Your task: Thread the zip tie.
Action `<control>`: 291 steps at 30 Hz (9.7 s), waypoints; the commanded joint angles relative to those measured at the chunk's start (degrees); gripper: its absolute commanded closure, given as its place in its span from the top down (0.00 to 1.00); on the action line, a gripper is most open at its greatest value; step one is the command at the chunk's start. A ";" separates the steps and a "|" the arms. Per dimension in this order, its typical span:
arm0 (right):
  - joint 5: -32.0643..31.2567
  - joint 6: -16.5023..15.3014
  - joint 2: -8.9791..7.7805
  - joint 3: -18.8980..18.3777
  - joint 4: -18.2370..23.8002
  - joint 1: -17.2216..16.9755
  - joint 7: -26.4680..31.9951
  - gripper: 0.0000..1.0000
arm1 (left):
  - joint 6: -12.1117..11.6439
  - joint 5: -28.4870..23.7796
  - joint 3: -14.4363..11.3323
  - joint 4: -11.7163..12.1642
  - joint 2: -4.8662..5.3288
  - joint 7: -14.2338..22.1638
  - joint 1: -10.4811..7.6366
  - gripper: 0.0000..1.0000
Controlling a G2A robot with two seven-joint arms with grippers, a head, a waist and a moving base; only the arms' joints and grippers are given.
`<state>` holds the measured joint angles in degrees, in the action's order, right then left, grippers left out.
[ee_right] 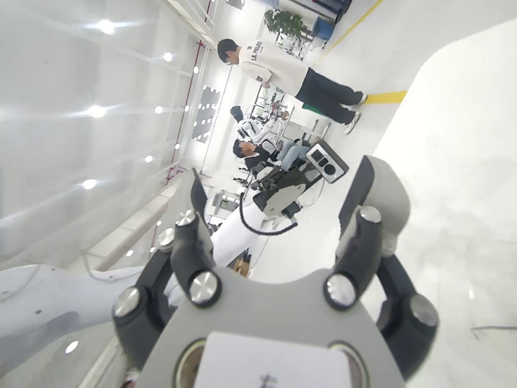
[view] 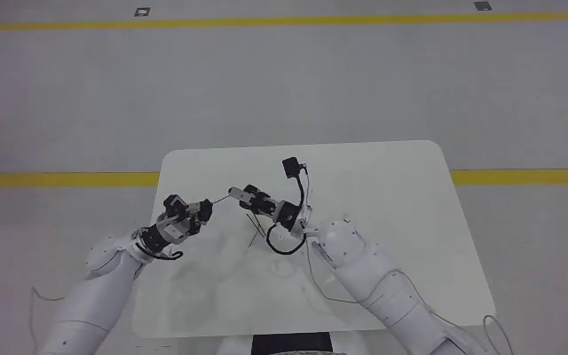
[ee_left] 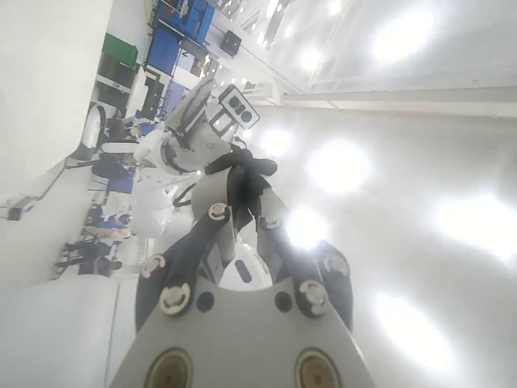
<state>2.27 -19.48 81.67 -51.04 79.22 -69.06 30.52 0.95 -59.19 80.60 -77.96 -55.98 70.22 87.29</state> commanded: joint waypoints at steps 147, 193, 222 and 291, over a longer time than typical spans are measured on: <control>29.65 1.01 2.75 4.21 -18.43 9.84 28.08 0.00 | -18.91 16.80 0.04 0.23 0.89 8.10 -6.31 0.42; 28.97 0.28 5.56 3.84 -22.02 10.64 26.25 0.00 | -19.00 15.20 -2.58 1.54 1.33 7.98 -7.49 0.26; 25.15 4.76 4.42 3.13 -20.27 10.11 27.77 0.00 | -18.80 15.70 -3.07 1.75 1.72 6.36 -7.78 0.21; 32.02 2.96 3.28 -0.98 -21.20 7.73 30.31 1.00 | -20.43 16.48 -1.95 3.00 1.32 4.68 -10.14 0.00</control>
<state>34.29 -16.52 84.95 -52.02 58.02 -61.33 60.83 -19.49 -42.06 78.09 -75.12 -54.41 73.18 77.73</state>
